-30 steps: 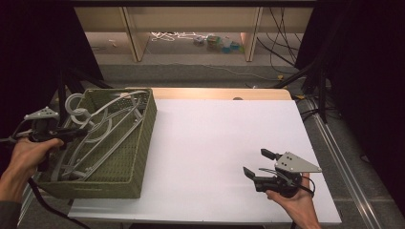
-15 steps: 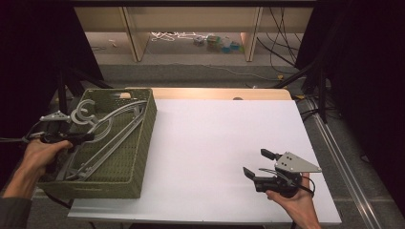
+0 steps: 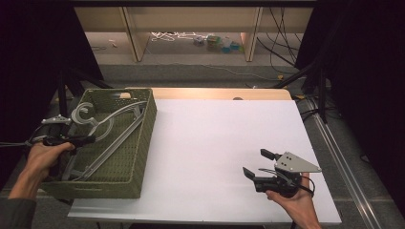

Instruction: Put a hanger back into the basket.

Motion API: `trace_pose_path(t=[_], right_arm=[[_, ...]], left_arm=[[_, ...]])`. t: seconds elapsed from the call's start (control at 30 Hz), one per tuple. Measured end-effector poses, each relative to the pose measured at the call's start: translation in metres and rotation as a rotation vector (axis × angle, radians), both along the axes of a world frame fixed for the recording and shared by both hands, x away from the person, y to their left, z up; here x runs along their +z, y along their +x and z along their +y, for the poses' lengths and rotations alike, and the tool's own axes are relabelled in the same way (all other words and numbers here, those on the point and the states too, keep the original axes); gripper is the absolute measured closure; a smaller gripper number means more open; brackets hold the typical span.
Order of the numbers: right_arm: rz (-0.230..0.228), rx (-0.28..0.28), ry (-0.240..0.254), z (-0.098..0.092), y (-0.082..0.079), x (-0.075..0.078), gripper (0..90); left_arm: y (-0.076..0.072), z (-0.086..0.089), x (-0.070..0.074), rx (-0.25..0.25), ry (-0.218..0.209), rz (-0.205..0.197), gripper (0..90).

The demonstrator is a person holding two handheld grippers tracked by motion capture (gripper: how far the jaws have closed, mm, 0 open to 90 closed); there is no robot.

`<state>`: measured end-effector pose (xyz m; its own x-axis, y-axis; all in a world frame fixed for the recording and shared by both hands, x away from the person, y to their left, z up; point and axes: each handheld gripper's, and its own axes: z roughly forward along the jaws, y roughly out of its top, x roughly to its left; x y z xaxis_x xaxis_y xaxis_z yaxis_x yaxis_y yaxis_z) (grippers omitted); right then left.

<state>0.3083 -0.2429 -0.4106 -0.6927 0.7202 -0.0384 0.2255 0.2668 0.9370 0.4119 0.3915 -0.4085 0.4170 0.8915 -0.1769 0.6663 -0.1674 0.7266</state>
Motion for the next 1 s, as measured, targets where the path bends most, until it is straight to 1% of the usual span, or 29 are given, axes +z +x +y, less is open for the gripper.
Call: trace_pose_path(t=[0.07,0.1,0.17,0.2,0.23,0.27,0.3,0.37,0.4,0.43,0.47,0.5,0.57,0.6,0.63,0.67,0.7,0.73,0.77,0.8,0.83,0.87,0.9,0.93,0.97,1.0], right_arm=[[-0.001,0.001,-0.002,0.000,0.000,0.000,16.6],[0.000,0.001,-0.002,0.000,0.000,0.000,16.6],[0.009,0.006,-0.008,0.000,0.000,0.000,16.6],[0.001,0.008,0.002,0.000,0.001,-0.001,16.6],[0.006,0.004,-0.006,0.000,0.000,0.000,16.6],[0.006,0.004,-0.005,0.000,0.001,0.000,16.6],[0.006,0.004,-0.006,0.000,0.000,0.000,16.6],[0.001,0.004,0.000,0.000,0.000,0.000,16.6],[0.004,0.007,-0.004,-0.001,0.000,0.000,16.6],[0.003,0.004,-0.001,-0.001,0.000,0.000,16.6],[0.016,0.001,-0.016,-0.002,-0.001,0.001,16.6],[0.009,0.008,-0.002,-0.001,0.000,0.000,16.6],[0.006,0.004,-0.002,-0.001,0.000,0.000,16.6],[0.005,0.005,-0.002,-0.001,0.000,0.000,16.6],[0.006,0.007,0.000,-0.001,0.000,0.000,16.6],[0.006,0.007,-0.001,-0.001,0.000,0.000,16.6],[0.005,0.007,0.000,-0.001,0.000,0.000,16.6],[0.001,0.005,-0.001,-0.001,0.001,0.000,16.6],[0.003,0.004,0.000,0.000,0.001,-0.001,16.6],[0.007,0.008,0.002,0.000,0.001,-0.001,16.6],[0.028,0.013,0.014,0.001,0.000,-0.001,16.6],[0.008,0.009,0.000,0.000,0.001,-0.001,16.6],[0.009,0.010,-0.001,0.001,0.001,-0.001,16.6],[0.008,0.006,0.000,0.001,0.001,-0.001,16.6],[0.009,0.005,0.000,0.001,0.001,-0.002,16.6],[0.008,0.004,0.001,0.001,0.001,-0.002,16.6]], left_arm=[[0.001,0.001,-0.001,0.036,-0.014,0.034,76.2],[0.002,0.001,-0.001,0.037,-0.023,0.040,76.0],[0.003,0.002,-0.002,0.060,-0.008,0.045,74.6],[0.003,0.002,-0.002,0.063,-0.011,0.051,73.9],[0.004,0.005,-0.002,0.060,0.017,0.060,73.1],[0.004,0.006,-0.002,0.058,0.031,0.067,71.9],[0.005,0.007,-0.003,0.061,0.037,0.072,71.0],[0.005,0.007,-0.005,0.088,0.027,0.070,69.4],[0.005,0.008,-0.006,0.087,0.037,0.075,68.7],[0.005,0.008,-0.006,0.094,0.037,0.076,68.0],[0.006,0.008,-0.006,0.095,0.043,0.079,67.5],[0.006,0.007,-0.007,0.107,0.043,0.078,66.8],[0.007,0.006,-0.007,0.132,0.058,0.078,64.0],[0.007,0.005,-0.009,0.152,0.053,0.065,61.6],[0.007,0.005,-0.008,0.160,0.044,0.069,59.6],[0.007,0.006,-0.006,0.161,0.046,0.077,58.4],[0.006,0.006,-0.006,0.180,0.048,0.066,55.4],[0.006,0.006,-0.004,0.196,0.062,0.059,52.2],[0.005,0.007,-0.001,0.197,0.083,0.067,49.0],[0.004,0.007,0.000,0.215,0.072,0.056,46.0],[0.002,0.007,0.003,0.222,0.065,0.043,44.2],[0.001,0.006,0.006,0.232,0.061,0.020,43.3],[-0.001,0.005,0.009,0.237,0.054,0.007,41.7],[-0.003,0.003,0.011,0.247,0.026,-0.022,40.4],[-0.006,0.002,0.015,0.246,0.019,-0.036,39.2],[-0.008,0.000,0.018,0.256,0.003,-0.053,38.1]])
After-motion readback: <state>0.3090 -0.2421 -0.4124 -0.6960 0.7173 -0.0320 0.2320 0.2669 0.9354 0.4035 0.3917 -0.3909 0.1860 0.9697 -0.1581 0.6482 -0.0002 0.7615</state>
